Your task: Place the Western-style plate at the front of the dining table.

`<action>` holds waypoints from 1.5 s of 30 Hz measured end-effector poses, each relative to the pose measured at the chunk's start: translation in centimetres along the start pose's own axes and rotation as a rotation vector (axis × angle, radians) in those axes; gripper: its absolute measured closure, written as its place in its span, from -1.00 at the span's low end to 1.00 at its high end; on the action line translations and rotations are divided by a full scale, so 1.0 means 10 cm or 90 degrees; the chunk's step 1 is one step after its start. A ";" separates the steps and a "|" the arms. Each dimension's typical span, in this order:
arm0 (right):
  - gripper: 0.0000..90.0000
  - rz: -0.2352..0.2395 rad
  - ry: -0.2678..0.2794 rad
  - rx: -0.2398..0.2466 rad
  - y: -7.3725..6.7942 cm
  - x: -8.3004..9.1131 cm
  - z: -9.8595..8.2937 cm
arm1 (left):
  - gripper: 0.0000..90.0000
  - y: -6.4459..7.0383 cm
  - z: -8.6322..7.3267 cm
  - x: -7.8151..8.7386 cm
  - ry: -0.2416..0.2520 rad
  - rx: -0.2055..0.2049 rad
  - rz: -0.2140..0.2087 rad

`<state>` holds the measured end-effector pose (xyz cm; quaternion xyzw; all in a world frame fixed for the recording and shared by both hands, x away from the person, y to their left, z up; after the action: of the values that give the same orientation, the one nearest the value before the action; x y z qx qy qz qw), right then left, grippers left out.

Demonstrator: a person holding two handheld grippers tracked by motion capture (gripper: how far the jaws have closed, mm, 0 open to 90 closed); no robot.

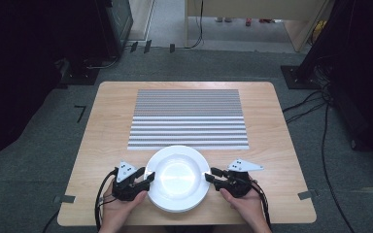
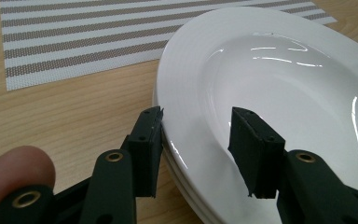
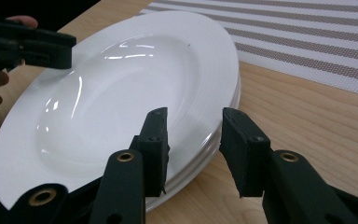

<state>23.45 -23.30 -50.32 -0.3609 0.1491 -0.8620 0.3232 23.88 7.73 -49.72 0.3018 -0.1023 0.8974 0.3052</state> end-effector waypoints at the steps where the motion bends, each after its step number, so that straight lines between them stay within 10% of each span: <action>1: 0.39 0.000 0.000 0.000 0.00 0.00 0.00 | 0.26 0.00 0.00 0.00 0.000 0.000 0.000; 29: 0.20 0.074 -0.068 -0.026 0.10 0.00 -0.04 | 0.28 -0.01 -0.02 -0.01 -0.003 0.005 -0.003; 45: 0.56 0.047 -0.006 -0.044 0.09 0.02 0.00 | 0.27 -0.02 -0.01 0.02 0.005 0.002 -0.014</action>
<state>23.71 -24.12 -50.66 -0.3698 0.1901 -0.8424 0.3426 23.80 8.03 -49.66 0.2997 -0.0960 0.8954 0.3150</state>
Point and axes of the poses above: each handheld gripper's, and its own axes: x roughly backward along the jaws, z roughly out of its top, y roughly to its right, the point moved 3 cm from there along -x, roughly forward along the jaws, and after that the axes turned 13 degrees about -x, right-handed, at the moved point
